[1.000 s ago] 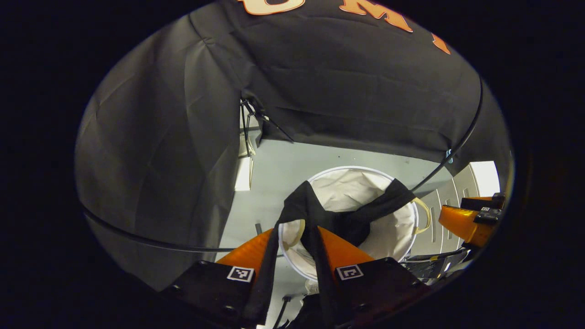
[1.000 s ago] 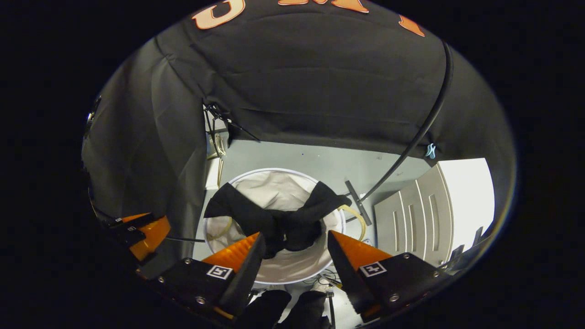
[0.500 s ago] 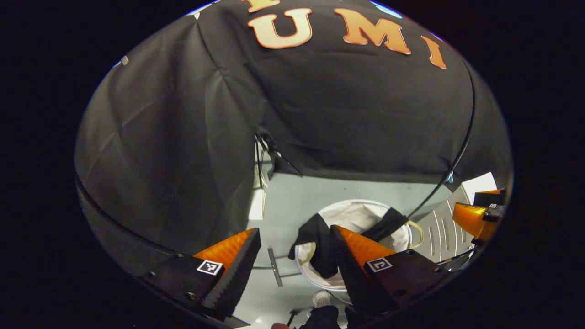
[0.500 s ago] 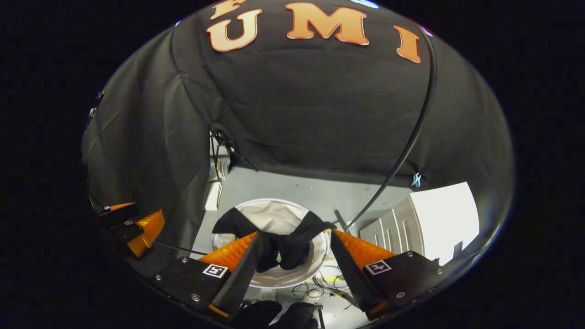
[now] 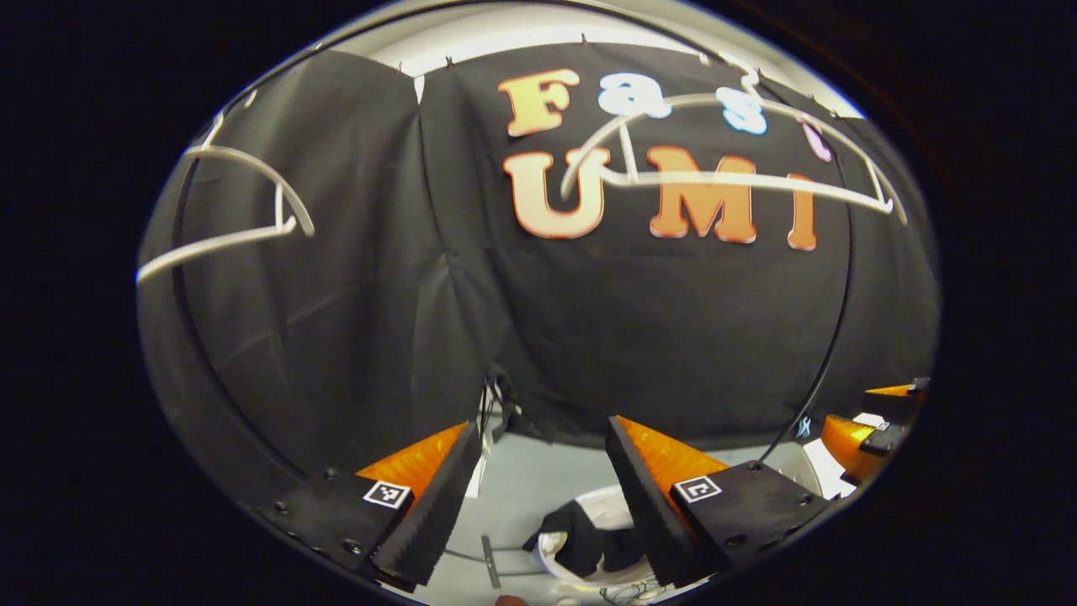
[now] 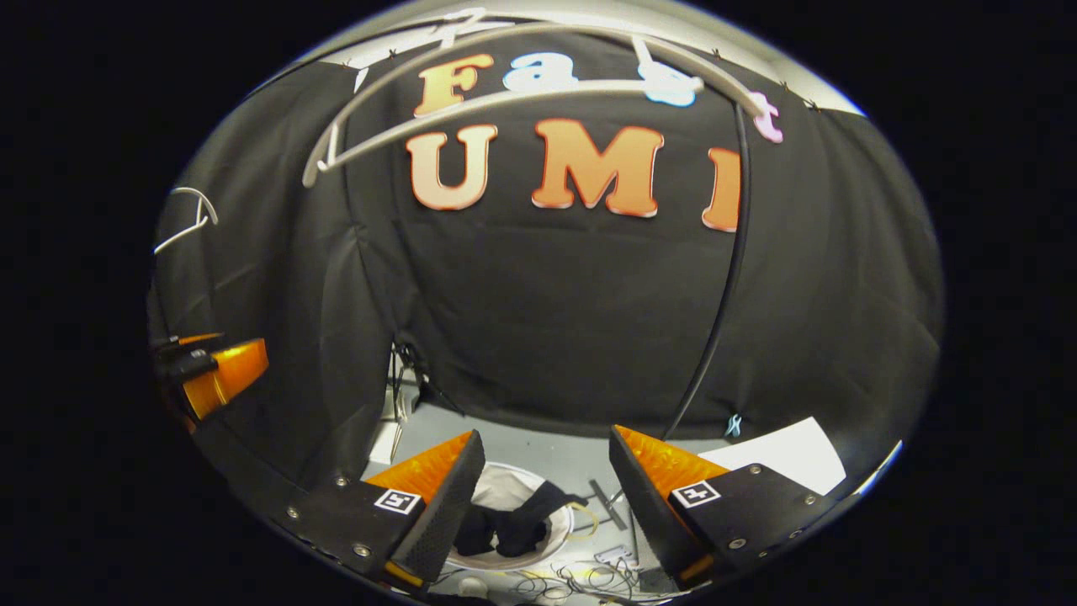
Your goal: Grasp the clothes on the hanger with both hands and then place them into the laundry hamper below.
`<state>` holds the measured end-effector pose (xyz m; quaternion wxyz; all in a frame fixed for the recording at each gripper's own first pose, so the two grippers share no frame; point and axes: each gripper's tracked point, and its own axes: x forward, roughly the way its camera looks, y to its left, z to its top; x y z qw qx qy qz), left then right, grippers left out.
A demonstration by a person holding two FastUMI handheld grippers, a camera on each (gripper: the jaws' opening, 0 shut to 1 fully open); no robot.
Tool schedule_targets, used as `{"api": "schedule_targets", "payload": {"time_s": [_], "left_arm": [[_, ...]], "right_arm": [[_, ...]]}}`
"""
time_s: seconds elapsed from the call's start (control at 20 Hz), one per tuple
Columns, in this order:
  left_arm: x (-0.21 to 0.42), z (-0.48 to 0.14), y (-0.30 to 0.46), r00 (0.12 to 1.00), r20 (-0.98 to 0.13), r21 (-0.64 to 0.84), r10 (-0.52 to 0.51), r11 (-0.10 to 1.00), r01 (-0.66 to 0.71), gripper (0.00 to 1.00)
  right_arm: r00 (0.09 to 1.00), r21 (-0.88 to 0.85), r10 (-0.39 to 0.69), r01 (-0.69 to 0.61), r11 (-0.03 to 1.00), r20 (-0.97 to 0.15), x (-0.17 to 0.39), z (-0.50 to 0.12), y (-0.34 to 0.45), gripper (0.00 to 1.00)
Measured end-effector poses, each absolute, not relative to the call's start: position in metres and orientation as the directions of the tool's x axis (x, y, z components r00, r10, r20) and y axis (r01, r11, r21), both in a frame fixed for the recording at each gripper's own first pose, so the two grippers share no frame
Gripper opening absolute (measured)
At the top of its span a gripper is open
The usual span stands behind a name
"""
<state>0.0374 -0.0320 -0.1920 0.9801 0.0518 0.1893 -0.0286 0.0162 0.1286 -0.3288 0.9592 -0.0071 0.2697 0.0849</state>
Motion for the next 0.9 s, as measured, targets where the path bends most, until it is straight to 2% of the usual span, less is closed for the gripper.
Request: {"api": "schedule_targets", "payload": {"time_s": [0.1, 0.2, 0.25, 0.35, 0.45, 0.55, 0.6, 0.7, 0.9], "left_arm": [[0.038, -0.154, -0.039, 0.952, -0.301, 0.094, -0.057, 0.992, 0.089, 0.95], [0.039, -0.120, -0.040, 0.968, -0.243, 0.089, -0.063, 0.992, 0.087, 0.99], [0.038, -0.106, -0.042, 0.973, -0.219, 0.085, -0.066, 0.993, 0.086, 0.95], [0.031, -0.085, -0.042, 0.983, -0.172, 0.082, -0.071, 0.993, 0.086, 0.95], [0.024, -0.058, -0.039, 0.990, -0.123, 0.091, -0.072, 0.992, 0.084, 0.99], [0.025, -0.044, -0.036, 0.993, -0.093, 0.093, -0.075, 0.992, 0.084, 0.99], [0.024, -0.039, -0.035, 0.993, -0.087, 0.087, -0.077, 0.993, 0.085, 0.97], [0.020, -0.032, -0.031, 0.995, -0.068, 0.077, -0.070, 0.994, 0.075, 0.99], [0.016, -0.020, -0.021, 0.998, -0.034, 0.077, -0.052, 0.996, 0.054, 0.99]], "right_arm": [[0.869, 0.037, 0.169, -0.172, 0.984, -0.465, 0.016, -0.296, 0.128, 0.93], [0.896, 0.047, 0.188, -0.185, 0.982, -0.403, 0.013, -0.262, 0.130, 0.92], [0.909, 0.037, 0.188, -0.188, 0.981, -0.371, 0.012, -0.245, 0.128, 0.92], [0.930, 0.023, 0.192, -0.194, 0.981, -0.313, 0.006, -0.212, 0.123, 0.92], [0.943, 0.000, 0.193, -0.201, 0.980, -0.270, 0.001, -0.191, 0.123, 0.92], [0.953, -0.009, 0.198, -0.206, 0.979, -0.229, -0.002, -0.177, 0.124, 0.92], [0.956, -0.010, 0.201, -0.208, 0.978, -0.215, -0.004, -0.168, 0.124, 0.98], [0.961, -0.012, 0.204, -0.210, 0.978, -0.185, -0.007, -0.154, 0.123, 0.86], [0.970, -0.018, 0.196, -0.200, 0.980, -0.142, -0.012, -0.136, 0.119, 0.98]]}}
